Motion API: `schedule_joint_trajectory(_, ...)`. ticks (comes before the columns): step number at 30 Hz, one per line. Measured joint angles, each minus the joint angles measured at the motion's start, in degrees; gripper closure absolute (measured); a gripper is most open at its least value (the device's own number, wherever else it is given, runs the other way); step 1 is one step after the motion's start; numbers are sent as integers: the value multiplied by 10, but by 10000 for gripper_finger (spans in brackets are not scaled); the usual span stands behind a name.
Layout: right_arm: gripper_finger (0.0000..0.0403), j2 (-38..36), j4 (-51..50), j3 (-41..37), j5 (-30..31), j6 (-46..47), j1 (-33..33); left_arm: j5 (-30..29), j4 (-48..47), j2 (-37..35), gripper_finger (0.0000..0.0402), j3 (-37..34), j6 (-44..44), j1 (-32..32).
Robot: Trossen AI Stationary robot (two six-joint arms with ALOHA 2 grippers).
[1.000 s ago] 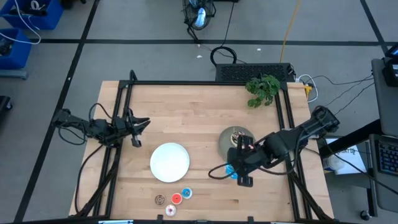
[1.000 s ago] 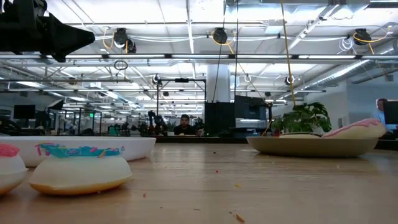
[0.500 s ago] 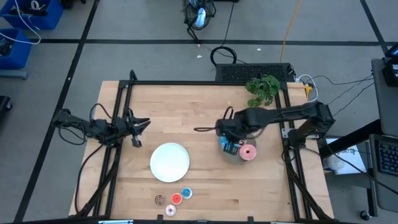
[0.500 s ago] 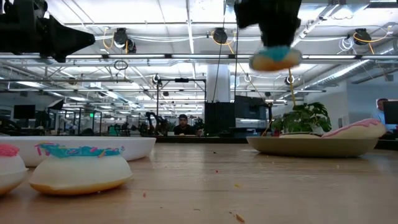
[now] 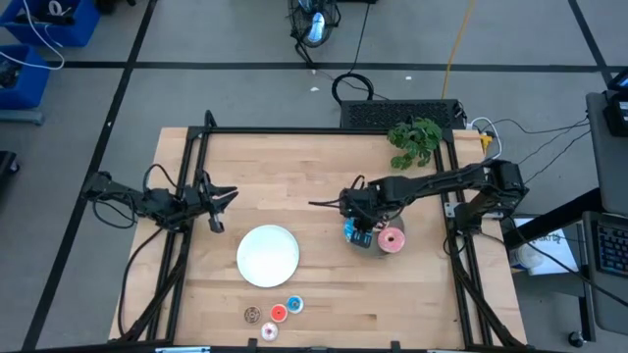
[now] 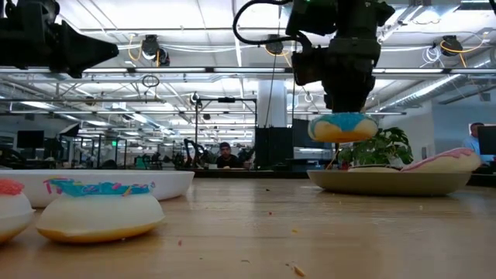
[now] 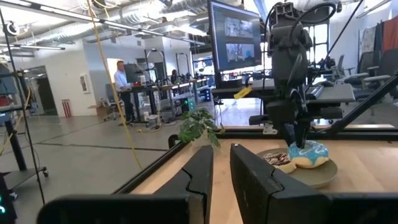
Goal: Pick & Place donuts
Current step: Put the large blue donut on the gray plate
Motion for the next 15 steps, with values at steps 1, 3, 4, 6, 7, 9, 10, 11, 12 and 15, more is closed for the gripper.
schedule_joint_trajectory(1, 390, 0, 0, 0, 1, 3, 0, 0, 1, 0, 339, 0, 0, 0)
schedule_joint_trajectory(3, 390, -1, 0, 0, 3, 8, 3, 0, 3, 0, 339, 0, 0, 0)
schedule_joint_trajectory(4, 390, -1, 1, 0, 8, 8, 5, 0, 4, 0, 339, 0, 0, 0)
schedule_joint_trajectory(6, 390, -1, 10, 0, 16, 13, 9, 0, 4, 0, 339, 0, 0, 0)
schedule_joint_trajectory(7, 390, -1, 19, 0, 16, 18, 12, 0, 4, 0, 339, 0, 1, 0)
schedule_joint_trajectory(9, 390, -1, 38, 0, 15, 25, 19, 0, 4, 0, 339, 0, 1, 0)
schedule_joint_trajectory(10, 390, -1, 46, 0, 16, 26, 22, 0, 4, 0, 339, 0, 0, 0)
schedule_joint_trajectory(11, 390, -1, 48, 0, 18, 26, 25, 0, 3, 0, 339, 0, -3, 0)
schedule_joint_trajectory(12, 390, -1, 48, -2, 26, 27, 26, 0, 1, 0, 339, 0, -7, 0)
schedule_joint_trajectory(15, 390, -1, 46, -17, 51, 53, 24, 0, -10, 0, 339, 0, -23, 0)
